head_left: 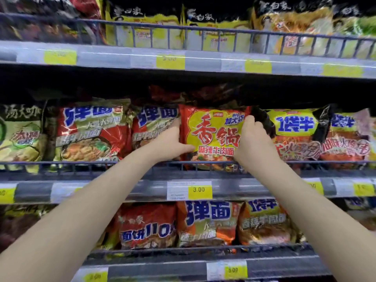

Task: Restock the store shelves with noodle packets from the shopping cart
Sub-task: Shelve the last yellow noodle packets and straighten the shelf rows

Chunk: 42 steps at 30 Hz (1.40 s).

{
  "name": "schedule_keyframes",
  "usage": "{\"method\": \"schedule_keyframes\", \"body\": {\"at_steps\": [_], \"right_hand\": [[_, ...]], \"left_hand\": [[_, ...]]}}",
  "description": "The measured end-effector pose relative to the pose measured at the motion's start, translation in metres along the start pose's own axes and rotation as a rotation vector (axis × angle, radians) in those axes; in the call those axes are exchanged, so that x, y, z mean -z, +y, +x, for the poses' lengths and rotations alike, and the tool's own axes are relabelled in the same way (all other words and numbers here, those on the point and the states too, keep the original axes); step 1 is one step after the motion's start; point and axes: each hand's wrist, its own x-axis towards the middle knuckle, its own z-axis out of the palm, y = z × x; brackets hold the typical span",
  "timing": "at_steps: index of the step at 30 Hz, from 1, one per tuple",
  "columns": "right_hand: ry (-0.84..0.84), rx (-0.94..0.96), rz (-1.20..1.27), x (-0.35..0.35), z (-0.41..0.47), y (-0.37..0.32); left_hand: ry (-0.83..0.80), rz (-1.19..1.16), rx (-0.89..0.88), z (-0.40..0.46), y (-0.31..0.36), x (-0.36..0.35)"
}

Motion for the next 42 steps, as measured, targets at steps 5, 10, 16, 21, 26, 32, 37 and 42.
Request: {"method": "schedule_keyframes", "body": {"at_steps": [5,10,16,21,26,32,37,42], "right_hand": [[-0.036,0.026,-0.032,-0.001,0.006,-0.002],[0.010,0.062,-0.130,0.008,0.008,0.001],[-0.116,0.181,-0.331,0.020,0.015,0.004],[-0.185,0.172,-0.361,0.020,0.022,0.004],[-0.173,0.167,-0.381,0.015,0.025,0.004],[-0.152,0.164,-0.389,0.014,0.023,0.003],[-0.074,0.168,-0.498,0.018,0.014,-0.007],[0.002,0.252,-0.196,0.021,0.003,-0.042]], "left_hand": [[-0.024,-0.033,-0.016,-0.005,0.002,0.001],[-0.039,0.043,0.011,-0.009,0.000,0.007],[-0.047,0.172,-0.125,-0.009,0.002,0.008],[-0.087,0.180,-0.092,0.002,0.002,-0.002],[-0.045,0.199,-0.122,0.006,0.009,-0.010],[-0.047,0.184,-0.092,0.003,0.007,-0.013],[-0.053,0.094,-0.082,-0.011,0.003,0.007],[0.163,-0.038,0.142,-0.015,-0.014,0.039]]}}
